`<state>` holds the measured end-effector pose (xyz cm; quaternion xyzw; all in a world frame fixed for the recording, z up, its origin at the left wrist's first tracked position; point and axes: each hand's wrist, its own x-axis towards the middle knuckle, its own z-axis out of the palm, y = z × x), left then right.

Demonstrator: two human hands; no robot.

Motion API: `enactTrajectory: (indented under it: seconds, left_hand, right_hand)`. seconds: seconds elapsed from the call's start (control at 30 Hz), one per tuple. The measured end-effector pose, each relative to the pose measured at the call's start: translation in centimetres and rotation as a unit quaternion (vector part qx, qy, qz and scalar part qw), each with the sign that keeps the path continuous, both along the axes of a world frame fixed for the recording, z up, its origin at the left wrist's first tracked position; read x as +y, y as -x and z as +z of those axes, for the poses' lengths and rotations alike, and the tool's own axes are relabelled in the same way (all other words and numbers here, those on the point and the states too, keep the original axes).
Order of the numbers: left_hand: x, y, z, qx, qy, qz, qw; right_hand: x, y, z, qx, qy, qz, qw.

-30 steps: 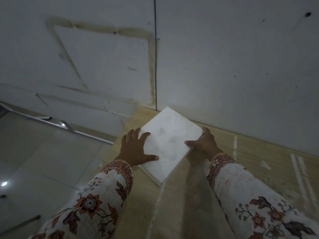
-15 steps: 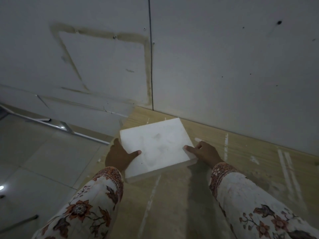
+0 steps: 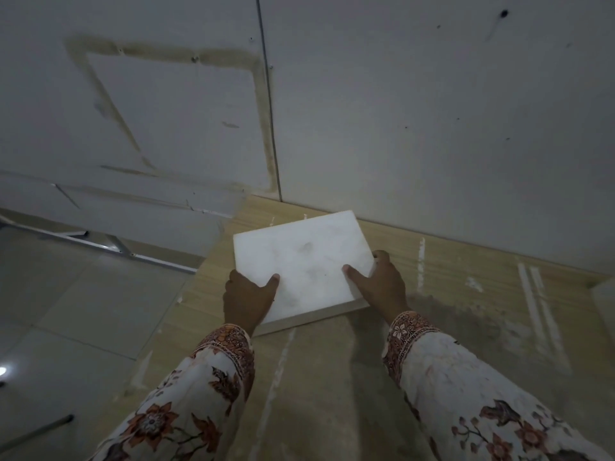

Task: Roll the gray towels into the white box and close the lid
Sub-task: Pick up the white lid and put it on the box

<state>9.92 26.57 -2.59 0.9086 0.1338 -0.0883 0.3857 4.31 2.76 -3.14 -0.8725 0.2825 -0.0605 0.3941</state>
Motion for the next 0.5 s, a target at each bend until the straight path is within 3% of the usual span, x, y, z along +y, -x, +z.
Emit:
enactTrajectory:
  seconds: [0.2,0.5]
  left_hand:
    - [-5.6,0.5,3.7,-0.054,-0.002,-0.074,0.996]
    - [-19.0,5.1,10.5,-0.1,0.024,-0.174,0.979]
  right_hand:
    - [-4.7,3.1,3.1,-0.103,0.075,-0.095,0.987]
    - [-16.1,11.5,9.1,-0.181,0.082,-0.203,0.959]
